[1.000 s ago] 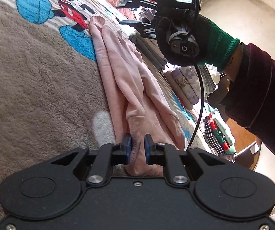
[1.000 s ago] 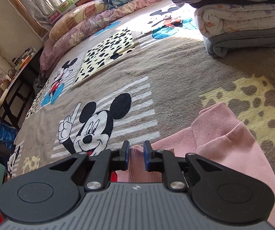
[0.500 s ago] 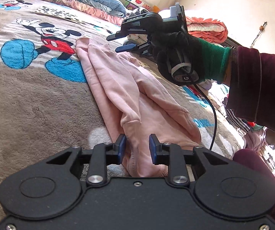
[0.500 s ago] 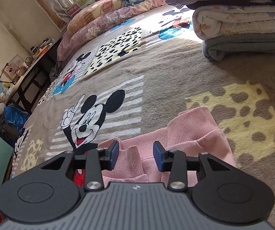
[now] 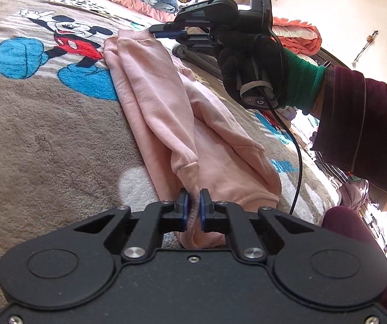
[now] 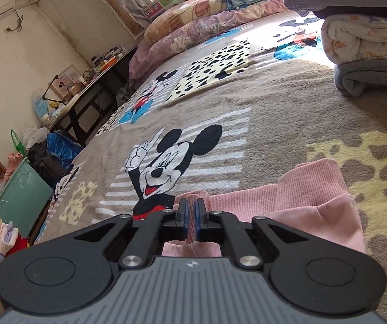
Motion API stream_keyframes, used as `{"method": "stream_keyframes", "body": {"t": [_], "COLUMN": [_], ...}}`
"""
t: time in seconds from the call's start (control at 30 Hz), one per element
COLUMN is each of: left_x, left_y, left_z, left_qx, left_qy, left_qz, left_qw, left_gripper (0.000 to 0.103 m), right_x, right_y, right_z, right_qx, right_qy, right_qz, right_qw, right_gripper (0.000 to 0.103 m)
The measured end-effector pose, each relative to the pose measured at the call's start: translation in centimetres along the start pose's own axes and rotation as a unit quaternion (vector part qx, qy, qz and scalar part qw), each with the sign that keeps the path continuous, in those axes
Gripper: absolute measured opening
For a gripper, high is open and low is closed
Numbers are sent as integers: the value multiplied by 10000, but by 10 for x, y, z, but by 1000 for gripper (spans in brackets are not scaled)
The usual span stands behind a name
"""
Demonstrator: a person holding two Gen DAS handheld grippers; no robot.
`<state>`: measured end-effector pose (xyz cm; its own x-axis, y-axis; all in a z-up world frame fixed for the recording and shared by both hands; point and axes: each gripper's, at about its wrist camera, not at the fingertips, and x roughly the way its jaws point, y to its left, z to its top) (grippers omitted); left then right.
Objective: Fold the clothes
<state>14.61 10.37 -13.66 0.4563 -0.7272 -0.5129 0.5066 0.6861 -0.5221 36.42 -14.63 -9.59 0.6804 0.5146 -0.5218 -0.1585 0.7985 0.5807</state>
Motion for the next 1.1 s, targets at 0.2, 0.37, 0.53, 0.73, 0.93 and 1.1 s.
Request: {"method": "stream_keyframes", "body": {"t": [0.2,0.37,0.53,0.73,0.93,1.1], "left_x": [3,-5,-30,-44,-29,-18], "left_y": [-2,-4,5,36,44,48], "left_z": [1,3,15,43,74,94], "left_qx": [116,230,145,-780,-976,-983], "left_qy": [132,113,-234,-1053,-1291,-1432], "left_qz": [-29,-82,-46,270,418,500], "left_qw": [9998,9996,9996,9910,9859,9835], "left_gripper": [6,29,32,32,32,32], "right_x": [14,6,-41,-103,-101,-121], "right_y": [-4,2,34,76,104,103], "right_z": [1,-3,-20,-104,-191,-208], "right_qx": [-148,-433,-1182,-2597,-3828,-3718], "right_qy": [222,195,-183,-268,220,-330], "right_qz": [-397,-521,-262,-106,-556,-505], "right_qw": [9989,9975,9925,9653,9219,9264], "right_gripper": [8,25,25,26,30,30]}}
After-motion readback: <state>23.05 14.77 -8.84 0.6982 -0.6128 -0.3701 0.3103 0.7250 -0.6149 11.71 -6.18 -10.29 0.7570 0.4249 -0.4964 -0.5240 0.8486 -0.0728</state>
